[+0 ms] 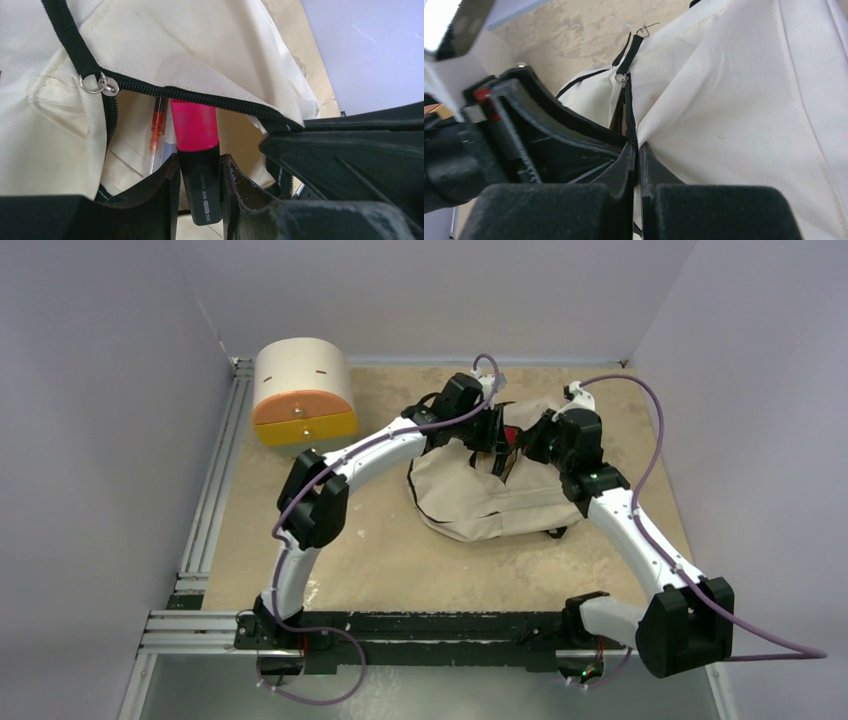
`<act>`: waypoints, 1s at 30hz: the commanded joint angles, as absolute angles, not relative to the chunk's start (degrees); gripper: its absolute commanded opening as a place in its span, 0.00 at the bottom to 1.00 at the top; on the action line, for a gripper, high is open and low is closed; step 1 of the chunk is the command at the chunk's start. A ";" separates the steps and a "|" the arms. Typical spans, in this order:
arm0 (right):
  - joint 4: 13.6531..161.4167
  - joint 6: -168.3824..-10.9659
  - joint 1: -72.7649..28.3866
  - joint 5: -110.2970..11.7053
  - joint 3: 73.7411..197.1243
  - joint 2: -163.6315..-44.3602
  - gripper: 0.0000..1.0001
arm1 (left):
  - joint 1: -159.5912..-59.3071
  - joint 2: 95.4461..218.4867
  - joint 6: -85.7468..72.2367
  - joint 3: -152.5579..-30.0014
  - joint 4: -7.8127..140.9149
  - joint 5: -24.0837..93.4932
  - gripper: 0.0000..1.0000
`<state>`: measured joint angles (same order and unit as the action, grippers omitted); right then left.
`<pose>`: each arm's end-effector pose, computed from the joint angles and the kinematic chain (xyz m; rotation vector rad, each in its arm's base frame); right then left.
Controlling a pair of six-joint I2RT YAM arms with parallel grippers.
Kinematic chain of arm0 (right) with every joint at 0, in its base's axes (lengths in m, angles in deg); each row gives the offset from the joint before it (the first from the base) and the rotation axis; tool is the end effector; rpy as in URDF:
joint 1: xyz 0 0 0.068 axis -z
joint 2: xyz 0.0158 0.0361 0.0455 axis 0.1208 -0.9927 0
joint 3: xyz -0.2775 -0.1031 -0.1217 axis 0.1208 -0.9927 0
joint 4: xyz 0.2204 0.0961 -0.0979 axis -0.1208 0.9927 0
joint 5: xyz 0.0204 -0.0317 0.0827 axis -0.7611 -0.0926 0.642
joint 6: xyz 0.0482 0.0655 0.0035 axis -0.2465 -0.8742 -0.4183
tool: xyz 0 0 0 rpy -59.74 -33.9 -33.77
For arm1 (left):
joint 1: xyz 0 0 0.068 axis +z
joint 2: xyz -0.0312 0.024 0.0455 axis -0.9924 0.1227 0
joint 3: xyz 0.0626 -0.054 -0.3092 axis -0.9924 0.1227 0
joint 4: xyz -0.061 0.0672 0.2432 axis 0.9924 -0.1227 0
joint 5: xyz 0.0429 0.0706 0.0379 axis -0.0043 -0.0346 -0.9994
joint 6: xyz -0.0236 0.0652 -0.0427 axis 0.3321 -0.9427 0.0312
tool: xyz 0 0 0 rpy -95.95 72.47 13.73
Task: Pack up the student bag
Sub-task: Place the stationery in the student bag.
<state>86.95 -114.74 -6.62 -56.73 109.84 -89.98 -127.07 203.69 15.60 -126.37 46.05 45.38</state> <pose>0.2784 0.0674 0.3452 0.3008 1.8809 0.5472 0.3819 -0.4023 0.2966 0.4169 2.3077 -1.0967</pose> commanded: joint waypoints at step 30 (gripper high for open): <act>77.10 -116.61 -7.39 -54.87 110.02 -87.43 0.00 | -125.99 200.22 13.40 -125.71 49.40 47.41 0.53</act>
<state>85.29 -115.31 -6.89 -55.94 108.92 -89.57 -126.59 208.10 17.00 -127.34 49.64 49.71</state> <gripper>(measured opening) 0.015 0.520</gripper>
